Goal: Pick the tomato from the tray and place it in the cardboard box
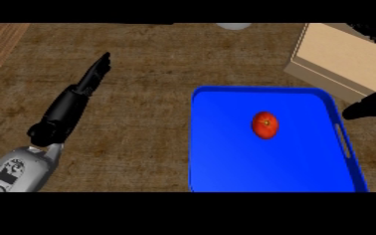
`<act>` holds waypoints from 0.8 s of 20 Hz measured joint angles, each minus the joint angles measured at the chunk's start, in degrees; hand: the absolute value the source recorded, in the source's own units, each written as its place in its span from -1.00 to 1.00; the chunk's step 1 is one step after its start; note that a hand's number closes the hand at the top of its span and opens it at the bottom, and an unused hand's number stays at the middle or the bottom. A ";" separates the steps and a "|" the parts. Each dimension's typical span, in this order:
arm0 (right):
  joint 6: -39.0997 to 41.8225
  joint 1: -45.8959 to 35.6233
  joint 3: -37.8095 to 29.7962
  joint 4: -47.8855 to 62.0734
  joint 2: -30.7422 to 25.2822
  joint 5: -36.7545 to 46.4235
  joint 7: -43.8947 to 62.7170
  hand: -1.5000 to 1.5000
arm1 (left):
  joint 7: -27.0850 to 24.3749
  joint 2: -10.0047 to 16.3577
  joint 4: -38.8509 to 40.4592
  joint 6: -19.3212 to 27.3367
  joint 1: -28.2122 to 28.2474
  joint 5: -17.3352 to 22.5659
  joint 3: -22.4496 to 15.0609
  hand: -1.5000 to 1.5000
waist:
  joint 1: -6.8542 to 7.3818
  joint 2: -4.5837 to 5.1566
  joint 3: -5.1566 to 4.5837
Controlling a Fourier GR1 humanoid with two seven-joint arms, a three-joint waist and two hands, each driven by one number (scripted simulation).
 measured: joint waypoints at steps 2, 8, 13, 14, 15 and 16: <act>-1.93 -0.45 2.08 0.14 -1.30 4.12 -3.46 -1.00 | -0.52 0.20 0.67 -0.96 -0.30 0.05 0.45 0.00 | -0.10 -0.08 -0.03; -5.26 -2.10 11.12 -3.16 -6.57 16.32 -6.30 -1.00 | -1.55 -0.27 2.18 -1.94 -0.17 -0.79 0.75 0.00 | -0.63 -0.49 -0.14; -5.51 -2.80 18.27 -9.05 -9.17 23.89 -4.91 -1.00 | -1.18 -0.51 2.73 -2.72 -0.59 -0.85 2.00 0.00 | -1.35 -0.84 -0.19; -5.87 -2.34 19.55 -10.41 -9.37 25.59 -4.50 -1.00 | -1.16 -0.61 3.14 -2.81 -0.57 -0.98 2.26 0.00 | -1.52 -0.89 -0.20; -5.49 -2.55 20.63 -12.33 -9.44 26.88 -3.16 -1.00 | -1.49 -0.57 3.56 -3.18 -0.37 -0.99 2.56 0.00 | -1.66 -0.94 -0.20; -4.96 -2.53 21.20 -13.89 -9.63 27.97 -1.94 -1.00 | -1.77 -0.65 3.90 -3.49 -0.31 -1.16 2.88 0.00 | -1.79 -0.98 -0.21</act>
